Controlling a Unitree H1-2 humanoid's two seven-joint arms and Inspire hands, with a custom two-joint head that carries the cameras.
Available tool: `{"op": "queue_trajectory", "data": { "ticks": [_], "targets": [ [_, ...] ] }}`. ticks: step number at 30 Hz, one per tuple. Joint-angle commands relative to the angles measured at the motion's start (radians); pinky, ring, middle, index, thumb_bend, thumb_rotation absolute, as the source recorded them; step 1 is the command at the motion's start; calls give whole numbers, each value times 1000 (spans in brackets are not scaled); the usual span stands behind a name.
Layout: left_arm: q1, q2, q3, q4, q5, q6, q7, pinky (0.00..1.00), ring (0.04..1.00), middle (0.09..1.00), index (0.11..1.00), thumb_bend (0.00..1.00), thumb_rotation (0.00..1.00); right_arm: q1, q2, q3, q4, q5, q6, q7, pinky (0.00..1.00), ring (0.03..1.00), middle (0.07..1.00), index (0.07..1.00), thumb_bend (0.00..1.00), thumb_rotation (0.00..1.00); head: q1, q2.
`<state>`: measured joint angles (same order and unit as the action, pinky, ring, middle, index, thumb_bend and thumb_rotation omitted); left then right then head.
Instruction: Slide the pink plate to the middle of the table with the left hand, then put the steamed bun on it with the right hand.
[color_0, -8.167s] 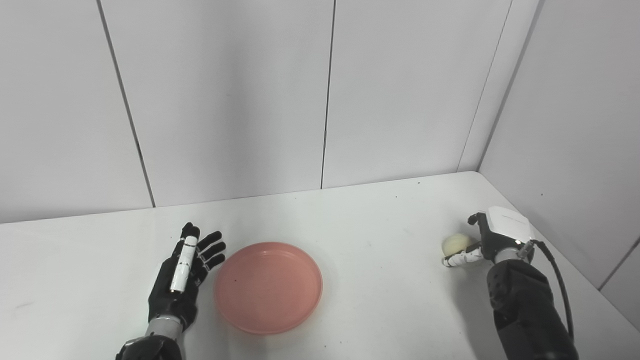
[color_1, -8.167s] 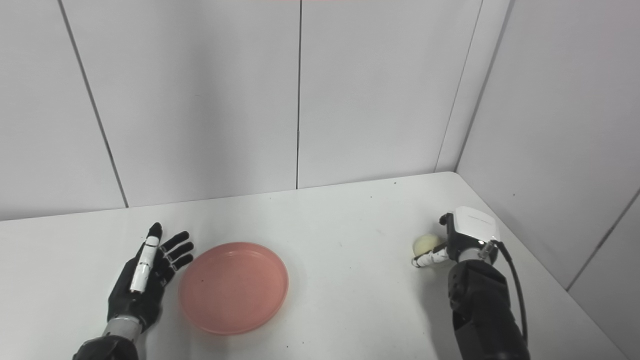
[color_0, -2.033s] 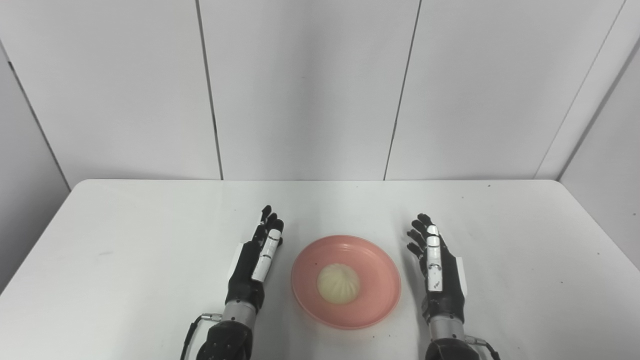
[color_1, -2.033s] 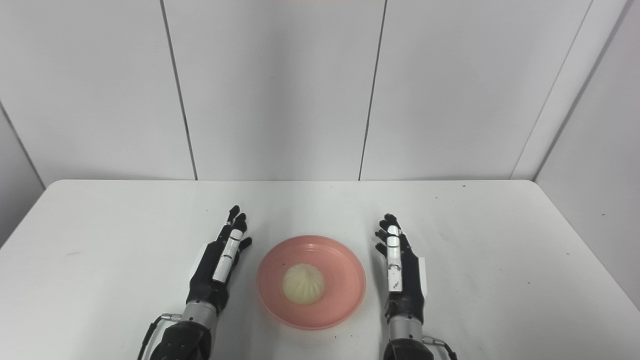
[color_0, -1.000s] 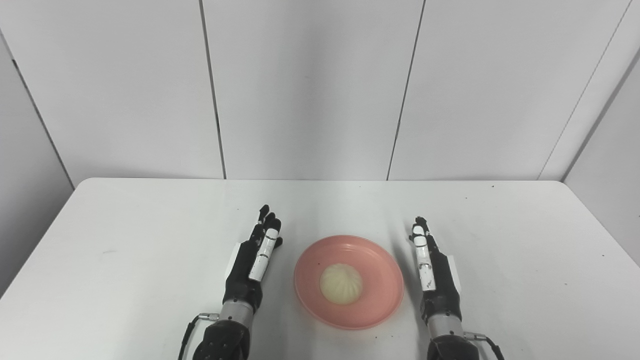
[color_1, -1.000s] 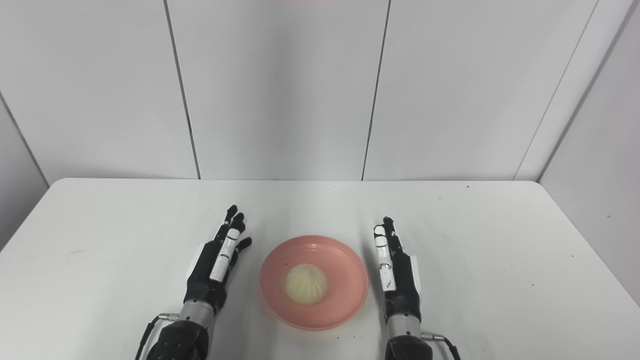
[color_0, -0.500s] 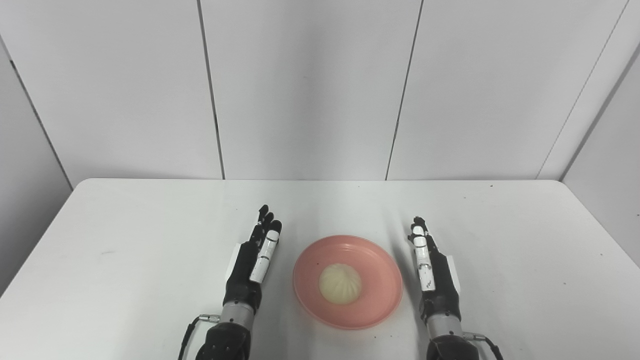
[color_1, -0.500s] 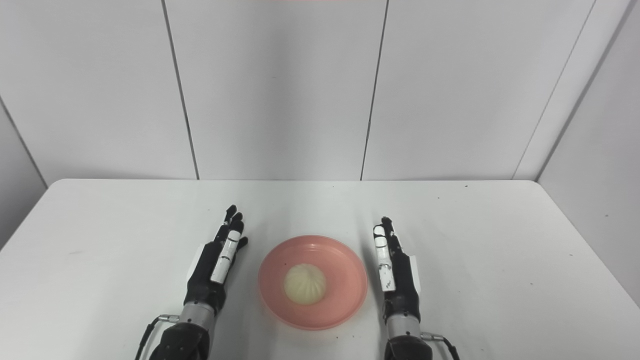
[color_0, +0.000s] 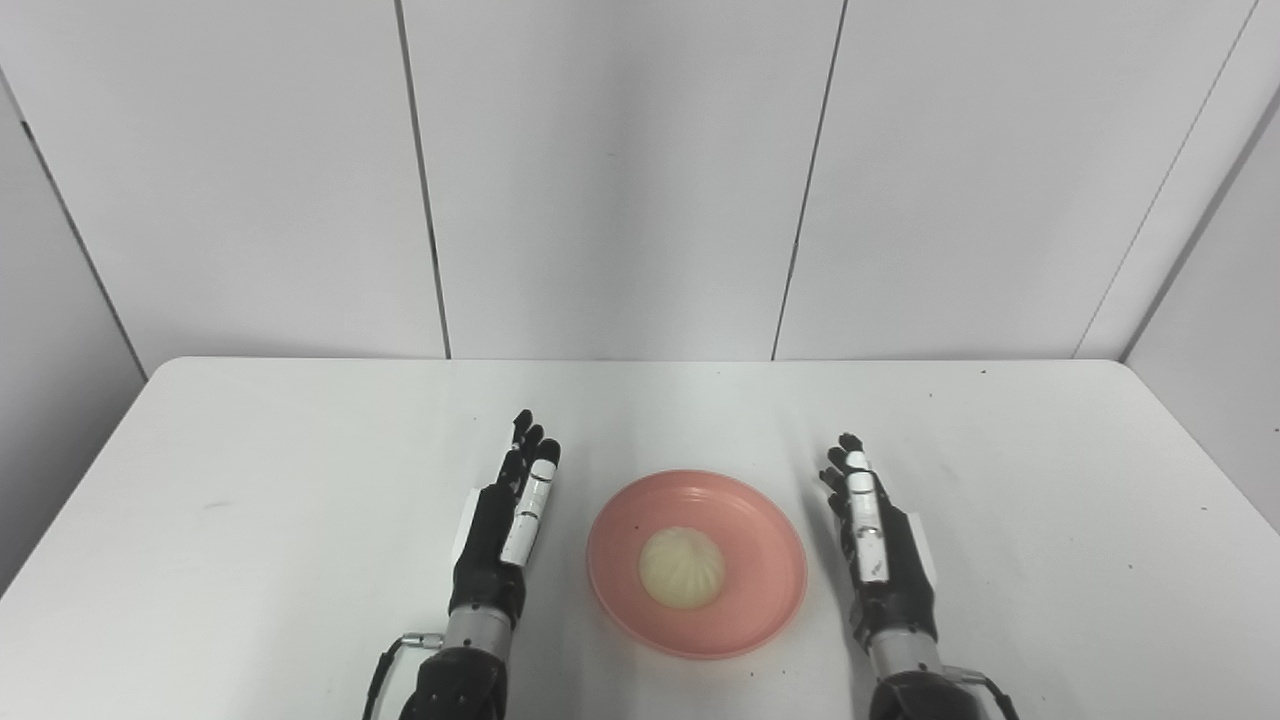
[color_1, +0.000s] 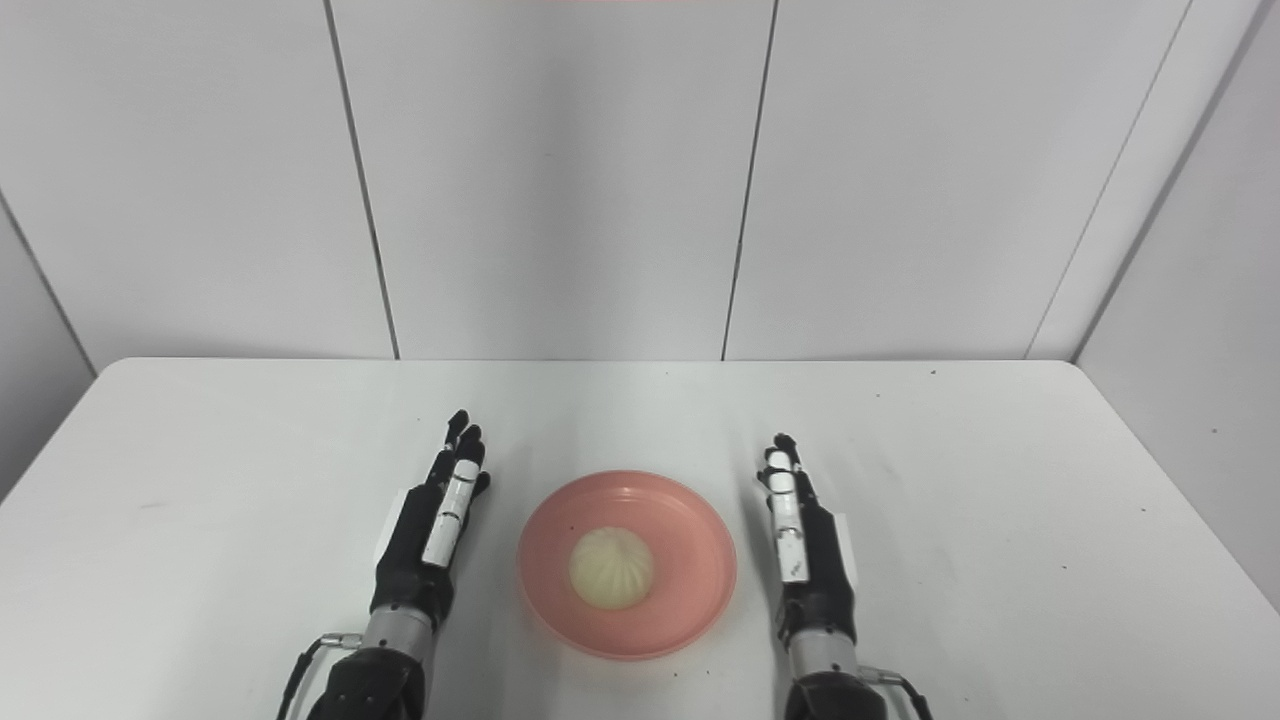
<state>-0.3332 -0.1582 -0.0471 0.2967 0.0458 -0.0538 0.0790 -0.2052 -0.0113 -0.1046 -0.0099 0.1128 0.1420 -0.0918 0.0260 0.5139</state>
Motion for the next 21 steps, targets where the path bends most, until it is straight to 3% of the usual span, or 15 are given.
{"op": "queue_trajectory", "data": {
  "ticks": [1, 7, 11, 14, 17, 21],
  "targets": [
    [21, -20, 21, -52, -44, 4, 6, 1000, 1000, 998, 1000, 661, 860, 19, -7, -11, -22, 30, -56, 30, 950, 914, 913, 905, 727, 1000, 14, -3],
    [116, -29, 41, -209, -83, 60, 3, 1000, 1000, 990, 1000, 615, 924, 117, -29, -5, -30, 51, -164, 98, 913, 901, 905, 888, 771, 1000, 71, -16],
    [203, -30, 48, -340, -131, 147, -15, 1000, 992, 974, 1000, 736, 875, 182, -53, -8, -59, 87, -199, 147, 915, 903, 916, 888, 755, 1000, 125, -15],
    [248, -27, 45, -406, -160, 204, -23, 1000, 988, 972, 1000, 746, 853, 209, -71, -15, -65, 122, -210, 175, 944, 920, 934, 906, 737, 1000, 164, -10],
    [255, -25, 35, -416, -163, 228, -28, 1000, 991, 979, 1000, 749, 845, 209, -84, -16, -34, 120, -246, 190, 974, 939, 952, 921, 711, 1000, 165, -11],
    [226, -10, 25, -364, -134, 195, -26, 1000, 975, 977, 1000, 737, 844, 191, -77, -23, 16, 110, -280, 176, 974, 936, 954, 929, 696, 1000, 128, -9]
  ]
}}
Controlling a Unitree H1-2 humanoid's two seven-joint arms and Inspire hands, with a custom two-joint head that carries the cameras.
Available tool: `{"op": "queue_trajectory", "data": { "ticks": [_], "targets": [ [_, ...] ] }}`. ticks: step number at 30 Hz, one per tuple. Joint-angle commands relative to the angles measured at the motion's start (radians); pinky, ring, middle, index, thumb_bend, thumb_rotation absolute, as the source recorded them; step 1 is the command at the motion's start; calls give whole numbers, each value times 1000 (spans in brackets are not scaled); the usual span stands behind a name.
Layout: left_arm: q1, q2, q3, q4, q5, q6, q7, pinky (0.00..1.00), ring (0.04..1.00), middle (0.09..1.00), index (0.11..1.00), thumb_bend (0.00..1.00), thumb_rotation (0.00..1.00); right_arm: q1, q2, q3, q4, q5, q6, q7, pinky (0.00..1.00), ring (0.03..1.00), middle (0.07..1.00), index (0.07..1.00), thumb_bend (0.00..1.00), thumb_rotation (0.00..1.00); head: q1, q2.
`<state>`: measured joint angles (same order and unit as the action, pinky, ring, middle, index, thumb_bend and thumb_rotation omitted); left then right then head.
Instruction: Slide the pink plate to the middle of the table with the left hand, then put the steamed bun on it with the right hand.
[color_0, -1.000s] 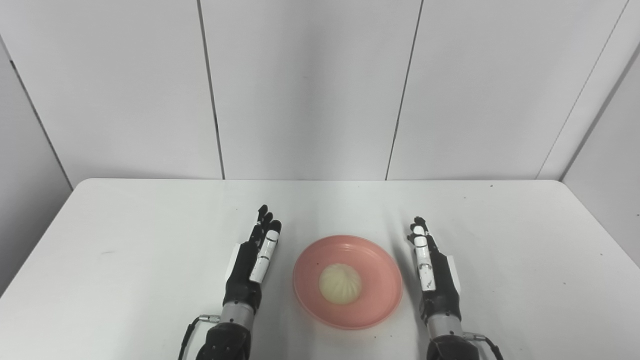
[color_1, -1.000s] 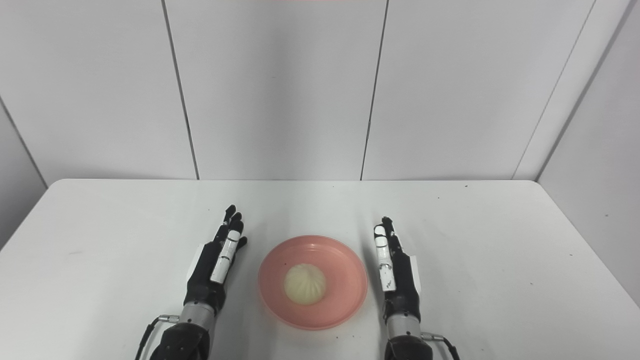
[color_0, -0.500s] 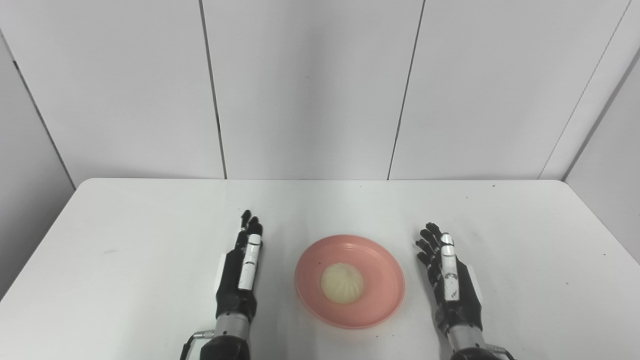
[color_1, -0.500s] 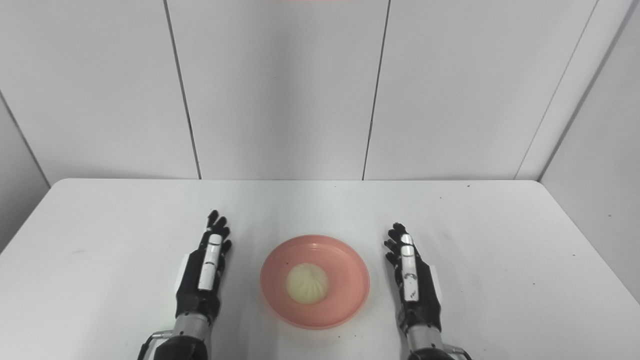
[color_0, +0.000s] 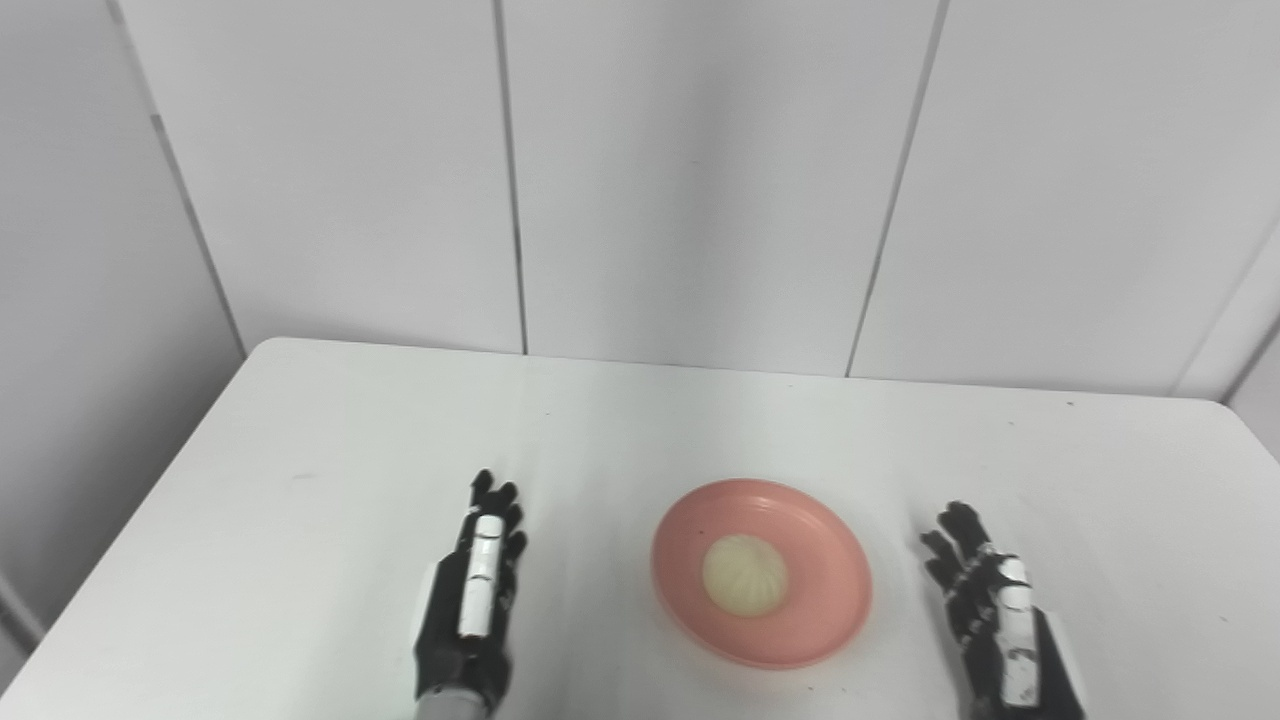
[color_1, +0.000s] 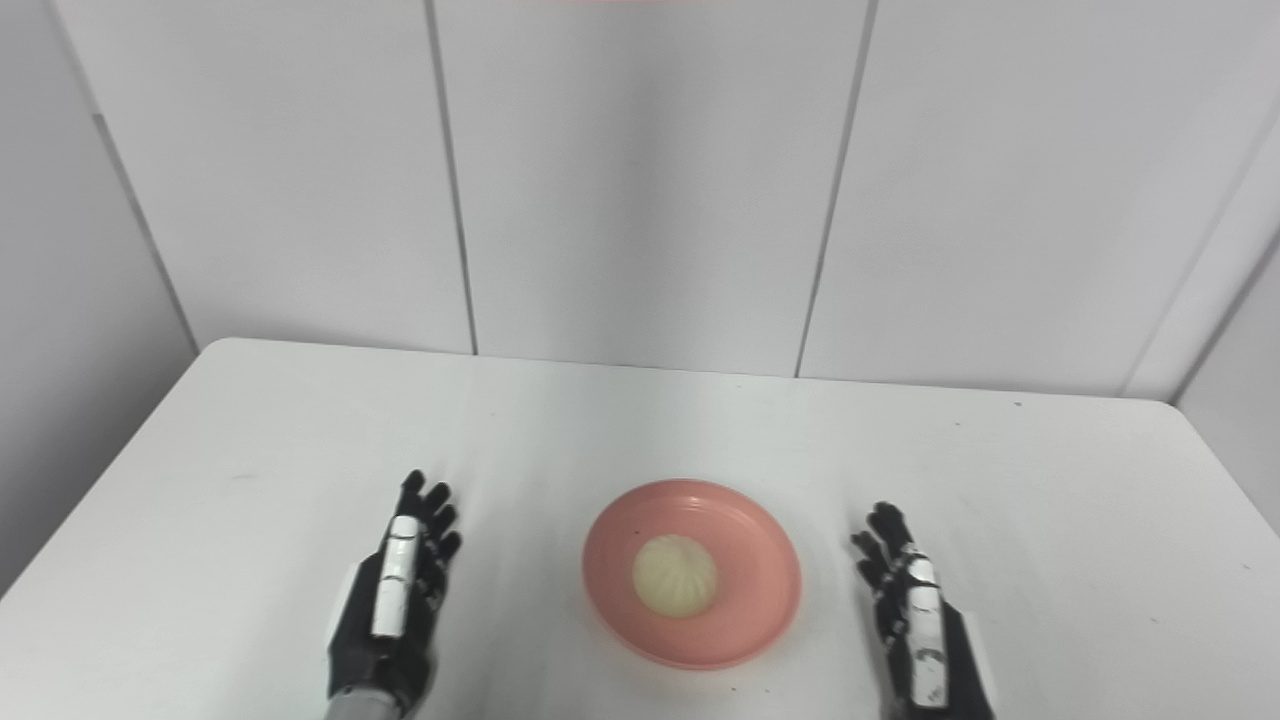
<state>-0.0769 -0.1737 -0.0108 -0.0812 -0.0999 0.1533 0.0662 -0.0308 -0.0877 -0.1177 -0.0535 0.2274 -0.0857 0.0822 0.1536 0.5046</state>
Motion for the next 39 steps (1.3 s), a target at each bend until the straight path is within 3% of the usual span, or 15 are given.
{"op": "queue_trajectory", "data": {
  "ticks": [1, 7, 14, 21, 28, 39],
  "targets": [
    [-35, 10, -12, 22, 16, -16, -12, 1000, 970, 972, 1000, 725, 846, 13, 3, -10, 66, -8, -55, -2, 967, 932, 951, 929, 688, 1000, -5, 1],
    [-60, 67, 2, 12, -3, 49, -38, 1000, 968, 965, 1000, 703, 862, -7, 47, 2, 75, -30, -49, -34, 938, 910, 932, 914, 708, 1000, -124, 23],
    [-51, 127, 9, -42, -9, 82, -71, 1000, 967, 953, 1000, 740, 845, -10, 102, 24, 36, -45, 1, -72, 929, 913, 929, 909, 763, 1000, -194, 47],
    [-47, 161, -3, -50, 7, 50, -93, 1000, 959, 946, 1000, 742, 831, -15, 129, 39, 16, -82, 18, -98, 907, 907, 916, 899, 769, 1000, -246, 58],
    [-59, 192, -8, -22, 22, -4, -106, 1000, 961, 953, 1000, 643, 845, -24, 159, 55, 13, -126, 17, -134, 865, 880, 898, 886, 726, 1000, -294, 65],
    [-44, 143, 10, -12, 33, -75, -63, 1000, 977, 968, 1000, 747, 849, -16, 146, 57, -8, -135, 47, -130, 867, 878, 895, 899, 714, 1000, -259, 64]
  ]
}}
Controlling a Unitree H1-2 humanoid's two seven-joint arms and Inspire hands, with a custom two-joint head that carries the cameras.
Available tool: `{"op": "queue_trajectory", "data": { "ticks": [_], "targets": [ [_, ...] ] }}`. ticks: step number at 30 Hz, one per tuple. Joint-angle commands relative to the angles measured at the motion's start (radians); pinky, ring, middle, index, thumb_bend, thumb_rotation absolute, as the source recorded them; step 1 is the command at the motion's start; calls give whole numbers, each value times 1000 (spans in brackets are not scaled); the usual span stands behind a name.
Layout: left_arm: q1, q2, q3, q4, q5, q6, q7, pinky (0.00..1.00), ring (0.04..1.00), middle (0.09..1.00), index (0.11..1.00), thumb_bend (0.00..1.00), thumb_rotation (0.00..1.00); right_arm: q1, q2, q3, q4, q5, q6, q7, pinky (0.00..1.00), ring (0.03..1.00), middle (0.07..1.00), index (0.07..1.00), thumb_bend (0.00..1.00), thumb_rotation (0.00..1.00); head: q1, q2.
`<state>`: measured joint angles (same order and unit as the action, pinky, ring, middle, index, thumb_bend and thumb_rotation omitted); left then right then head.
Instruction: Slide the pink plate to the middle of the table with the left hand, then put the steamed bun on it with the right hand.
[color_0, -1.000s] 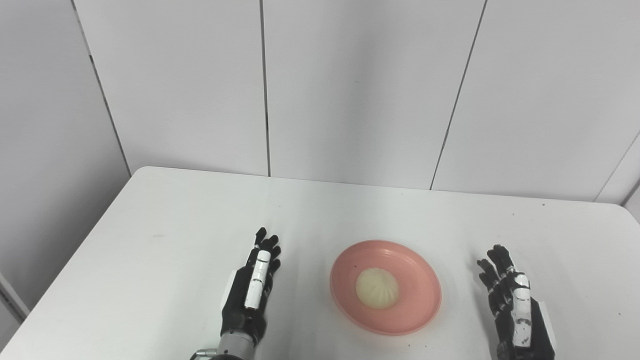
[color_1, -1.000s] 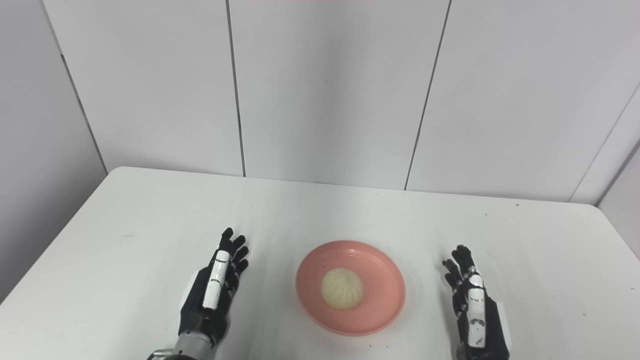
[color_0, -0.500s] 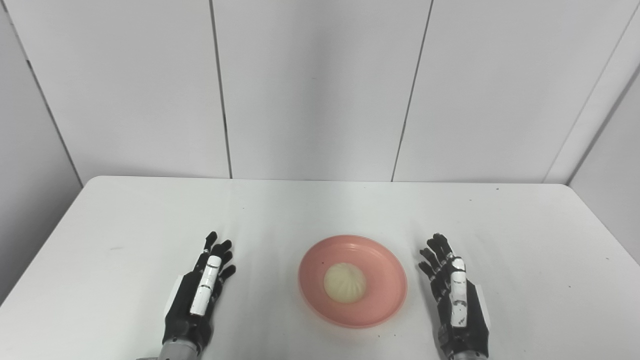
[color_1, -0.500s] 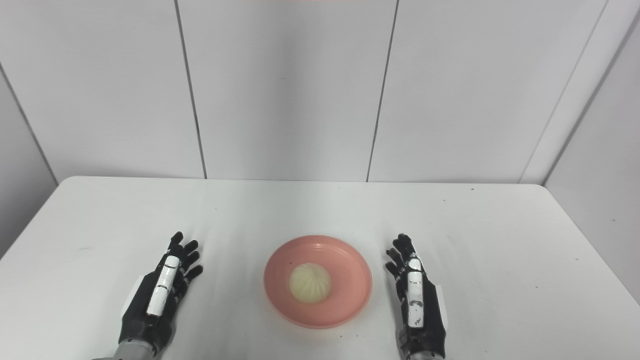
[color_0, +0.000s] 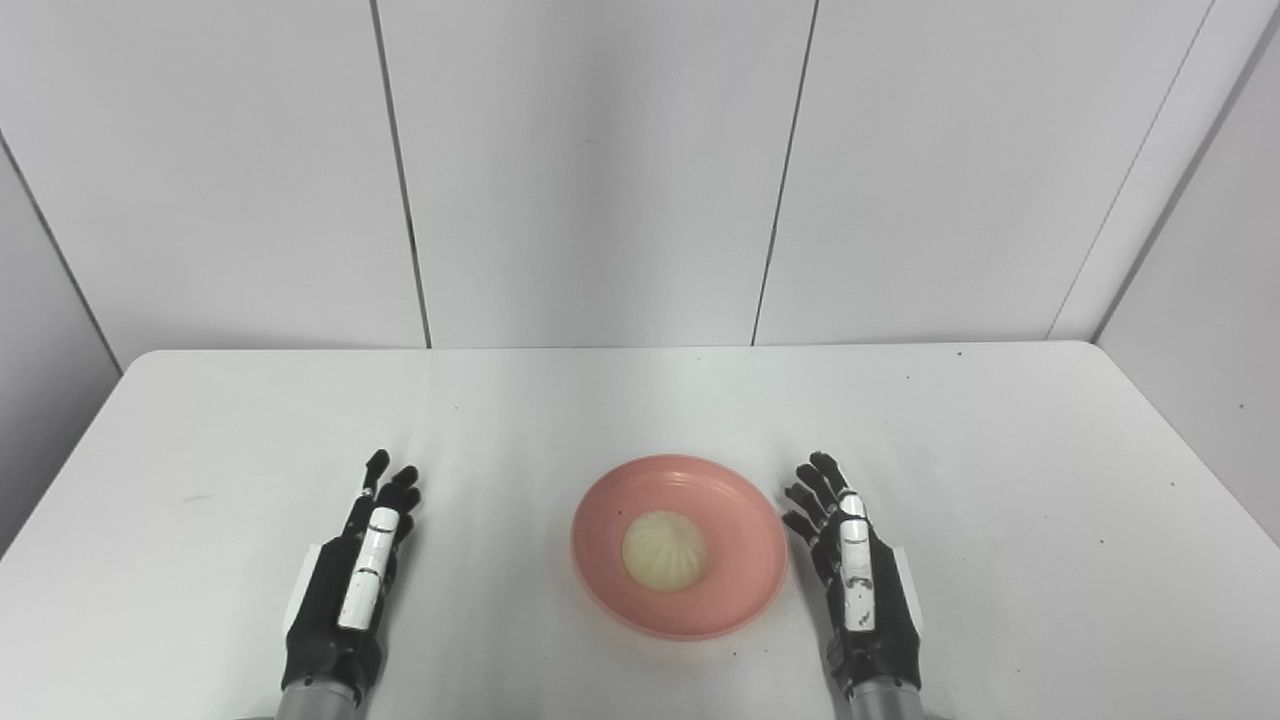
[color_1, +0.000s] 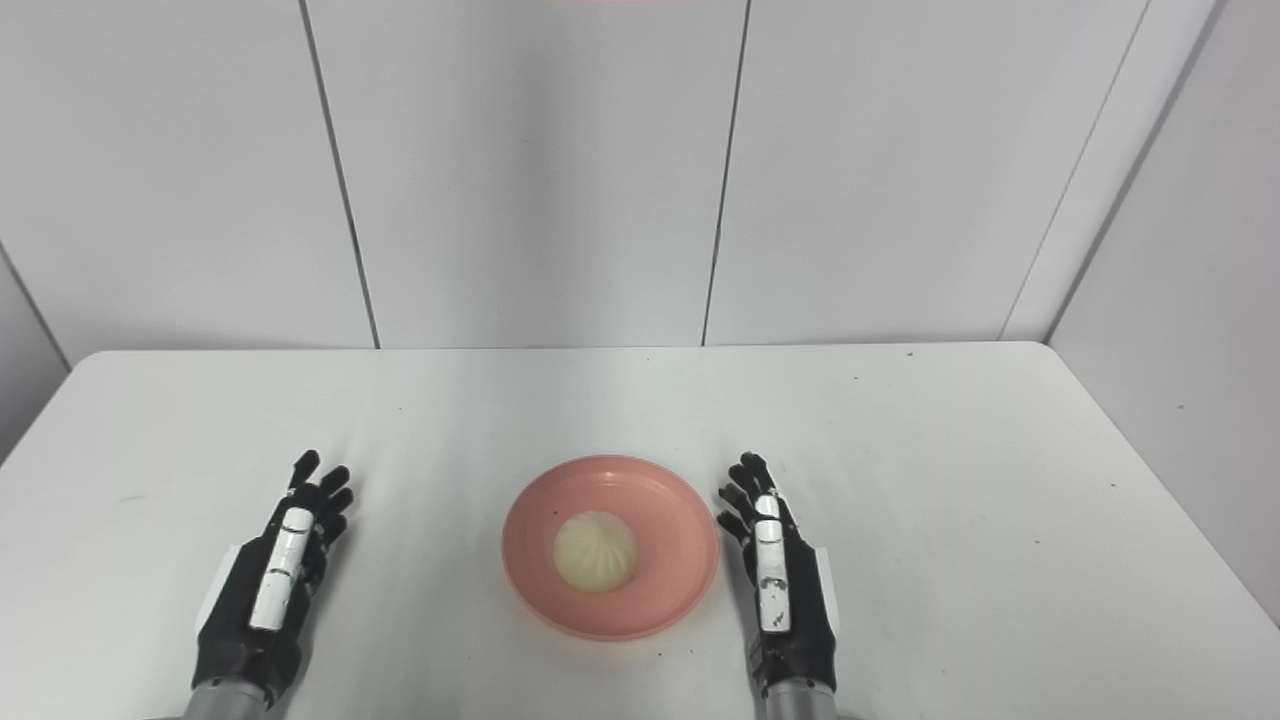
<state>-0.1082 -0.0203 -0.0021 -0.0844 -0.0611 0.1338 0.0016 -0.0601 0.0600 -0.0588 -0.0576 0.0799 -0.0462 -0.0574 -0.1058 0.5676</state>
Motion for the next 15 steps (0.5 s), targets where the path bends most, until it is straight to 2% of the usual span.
{"op": "queue_trajectory", "data": {
  "ticks": [1, 5, 8, 15],
  "targets": [
    [-10, -18, 2, -4, -10, -74, 1, 1000, 977, 969, 1000, 754, 847, 14, -8, -3, -4, 19, 12, 15, 868, 880, 897, 902, 713, 1000, 15, -1],
    [-4, -42, -1, 12, -13, -115, -2, 1000, 984, 979, 1000, 786, 844, 18, -25, -12, -9, 47, 23, 23, 873, 884, 905, 907, 704, 1000, 56, -8],
    [-2, -51, -8, 19, -1, -123, -3, 1000, 991, 989, 1000, 755, 850, 21, -40, -16, -8, 62, 25, 28, 882, 884, 911, 909, 712, 1000, 70, -10],
    [-2, -45, -40, 15, 28, -91, -8, 1000, 995, 999, 1000, 726, 873, 22, -63, -22, 0, 99, 25, 39, 905, 908, 925, 911, 719, 1000, 88, -15]
  ]
}}
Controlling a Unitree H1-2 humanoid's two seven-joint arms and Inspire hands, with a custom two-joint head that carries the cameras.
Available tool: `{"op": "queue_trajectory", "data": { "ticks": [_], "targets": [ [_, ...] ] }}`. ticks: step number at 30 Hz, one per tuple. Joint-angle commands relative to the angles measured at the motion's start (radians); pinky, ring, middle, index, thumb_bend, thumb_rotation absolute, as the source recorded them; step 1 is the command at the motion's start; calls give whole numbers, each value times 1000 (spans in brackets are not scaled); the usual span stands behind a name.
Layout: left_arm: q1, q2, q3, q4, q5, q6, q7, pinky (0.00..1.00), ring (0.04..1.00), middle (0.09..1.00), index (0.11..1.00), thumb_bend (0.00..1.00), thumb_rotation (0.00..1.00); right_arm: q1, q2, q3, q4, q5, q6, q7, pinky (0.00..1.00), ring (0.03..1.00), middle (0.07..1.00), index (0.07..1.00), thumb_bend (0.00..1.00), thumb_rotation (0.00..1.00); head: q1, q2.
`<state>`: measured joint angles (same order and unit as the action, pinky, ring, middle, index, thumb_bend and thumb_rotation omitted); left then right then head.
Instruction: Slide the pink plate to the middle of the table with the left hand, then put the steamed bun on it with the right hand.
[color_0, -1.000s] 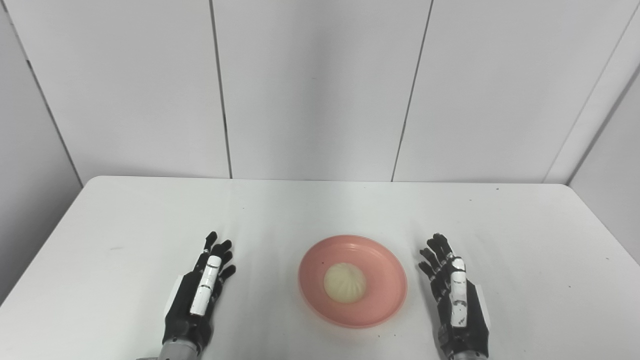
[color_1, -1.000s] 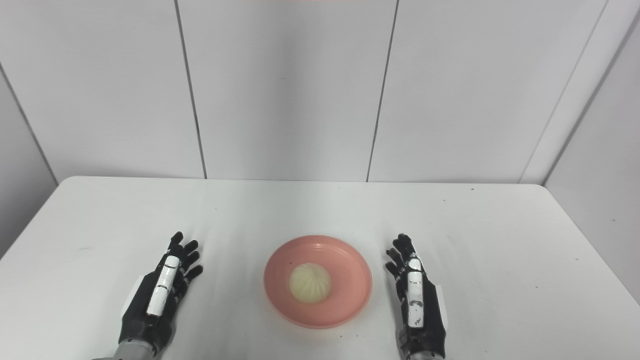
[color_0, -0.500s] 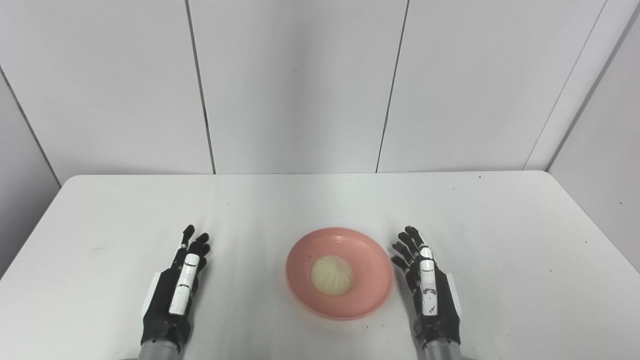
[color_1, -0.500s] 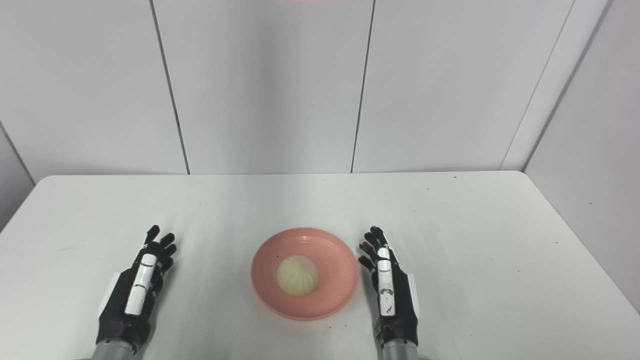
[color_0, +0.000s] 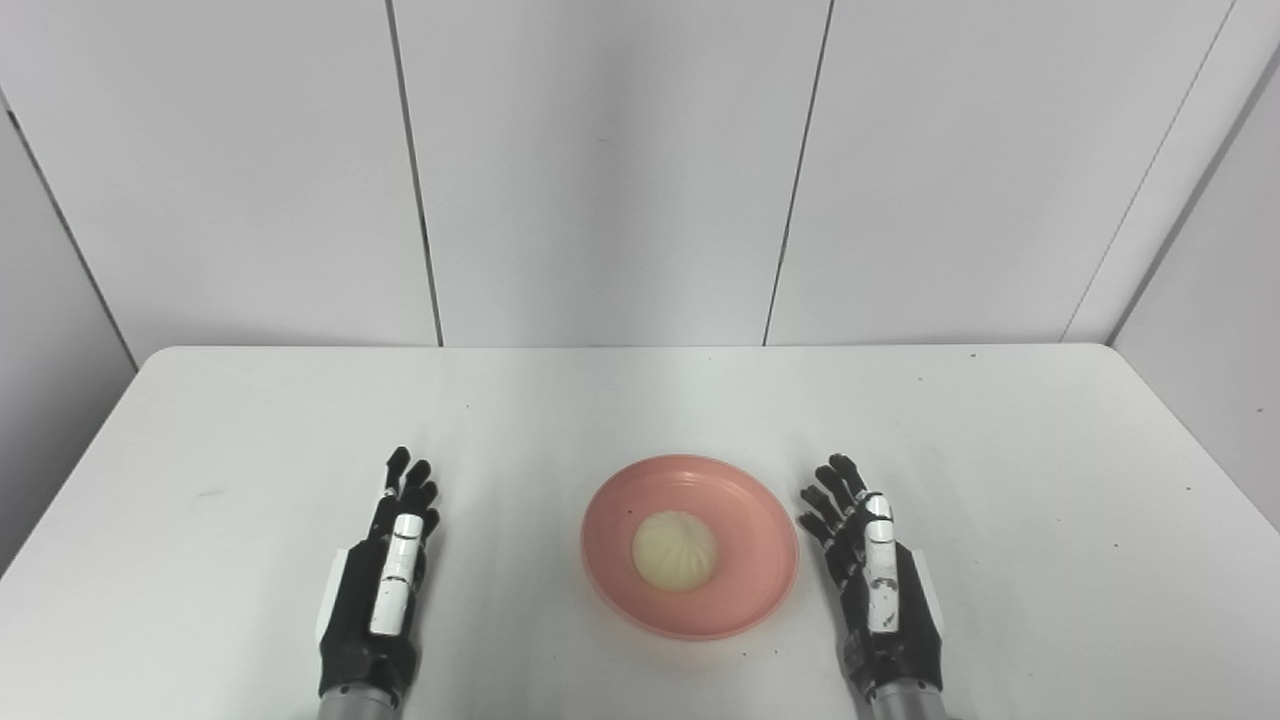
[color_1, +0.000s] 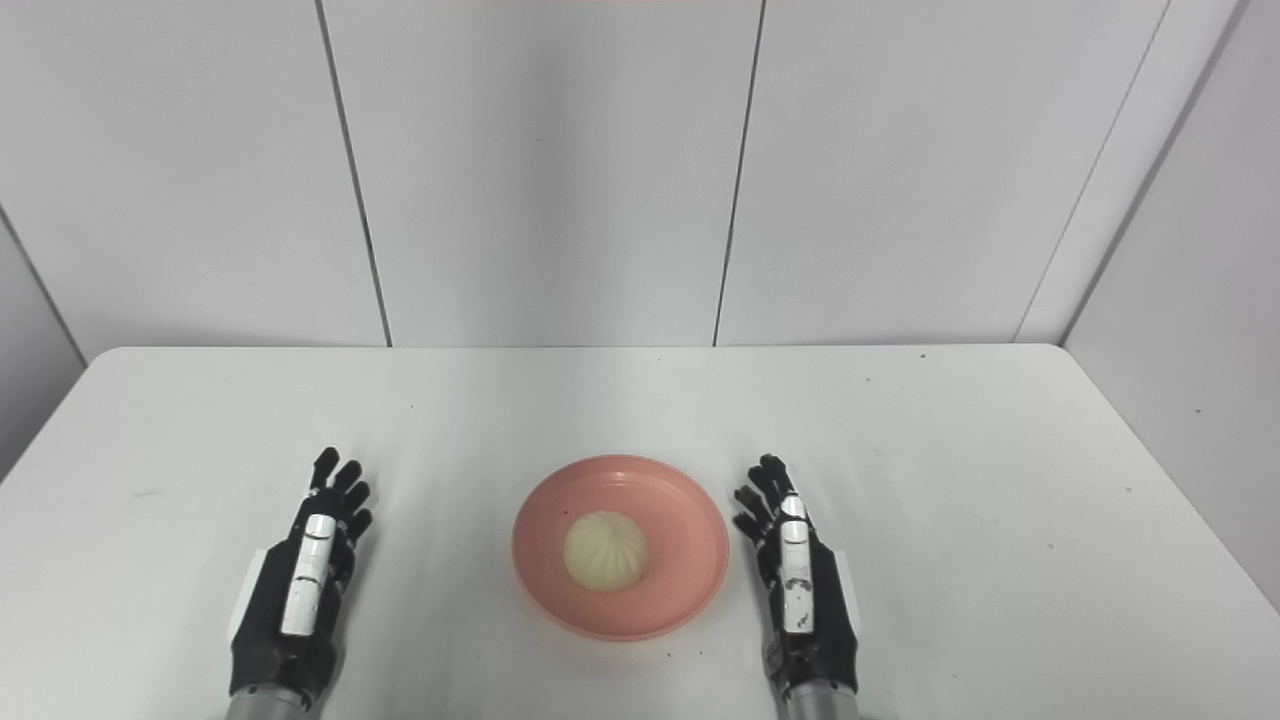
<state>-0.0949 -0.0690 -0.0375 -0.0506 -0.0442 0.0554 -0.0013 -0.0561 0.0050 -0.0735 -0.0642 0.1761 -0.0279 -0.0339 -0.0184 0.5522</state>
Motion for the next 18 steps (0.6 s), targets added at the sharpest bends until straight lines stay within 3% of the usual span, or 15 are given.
{"op": "queue_trajectory", "data": {
  "ticks": [1, 18],
  "targets": [
    [-16, 5, -7, -20, 13, -6, -5, 1000, 994, 998, 1000, 722, 873, 18, -9, -8, 8, 4, 6, 15, 903, 906, 925, 910, 716, 1000, 3, -1],
    [-25, 10, -14, -17, 8, 23, -15, 1000, 1000, 984, 1000, 710, 864, 14, -18, -5, 29, -12, -19, 16, 913, 917, 926, 910, 721, 1000, 5, -7]
  ]
}}
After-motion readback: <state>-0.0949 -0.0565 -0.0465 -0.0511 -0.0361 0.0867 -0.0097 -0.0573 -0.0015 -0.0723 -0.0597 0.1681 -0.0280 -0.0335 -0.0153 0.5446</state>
